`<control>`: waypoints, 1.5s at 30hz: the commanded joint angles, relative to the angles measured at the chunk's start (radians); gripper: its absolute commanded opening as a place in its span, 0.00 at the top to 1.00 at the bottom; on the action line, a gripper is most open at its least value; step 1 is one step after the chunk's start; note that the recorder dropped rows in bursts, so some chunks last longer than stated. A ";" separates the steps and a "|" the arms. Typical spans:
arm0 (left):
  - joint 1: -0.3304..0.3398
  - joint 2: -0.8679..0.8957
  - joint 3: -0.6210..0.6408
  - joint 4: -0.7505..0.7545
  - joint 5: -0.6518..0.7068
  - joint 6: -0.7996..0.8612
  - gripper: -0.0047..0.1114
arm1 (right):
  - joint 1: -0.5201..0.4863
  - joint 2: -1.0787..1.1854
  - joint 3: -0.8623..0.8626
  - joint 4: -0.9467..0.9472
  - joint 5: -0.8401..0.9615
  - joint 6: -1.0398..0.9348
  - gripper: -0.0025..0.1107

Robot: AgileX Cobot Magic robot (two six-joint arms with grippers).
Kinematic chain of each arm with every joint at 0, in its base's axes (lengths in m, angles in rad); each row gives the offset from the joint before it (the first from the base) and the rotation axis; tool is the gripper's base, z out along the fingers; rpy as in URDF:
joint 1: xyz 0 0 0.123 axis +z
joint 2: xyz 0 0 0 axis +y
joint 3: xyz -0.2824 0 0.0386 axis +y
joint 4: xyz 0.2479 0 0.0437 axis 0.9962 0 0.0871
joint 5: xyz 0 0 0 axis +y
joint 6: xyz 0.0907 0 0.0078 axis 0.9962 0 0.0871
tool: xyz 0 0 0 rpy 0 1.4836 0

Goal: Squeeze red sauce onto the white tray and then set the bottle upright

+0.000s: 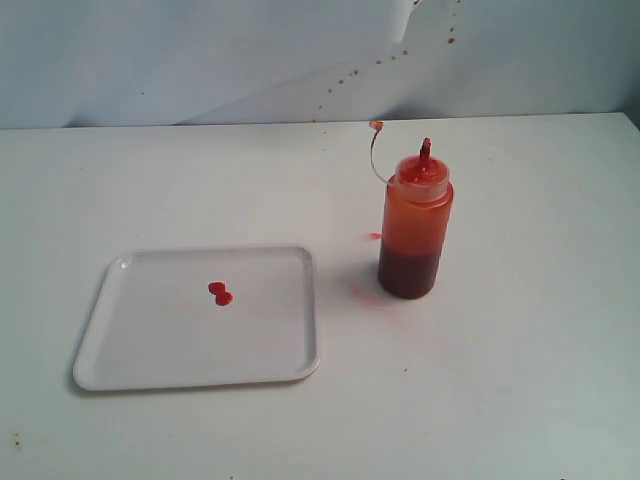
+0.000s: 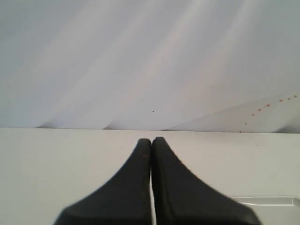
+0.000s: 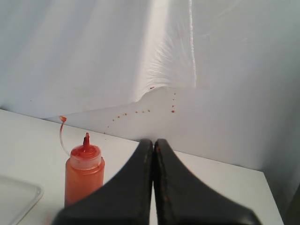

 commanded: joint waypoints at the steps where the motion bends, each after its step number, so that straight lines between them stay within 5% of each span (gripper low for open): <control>1: 0.001 -0.002 0.006 0.021 0.013 -0.002 0.96 | -0.005 -0.004 0.008 -0.001 -0.009 0.000 0.98; 45: 0.001 -0.002 0.052 0.085 0.109 -0.002 0.96 | -0.005 -0.004 0.008 -0.001 -0.009 0.003 0.98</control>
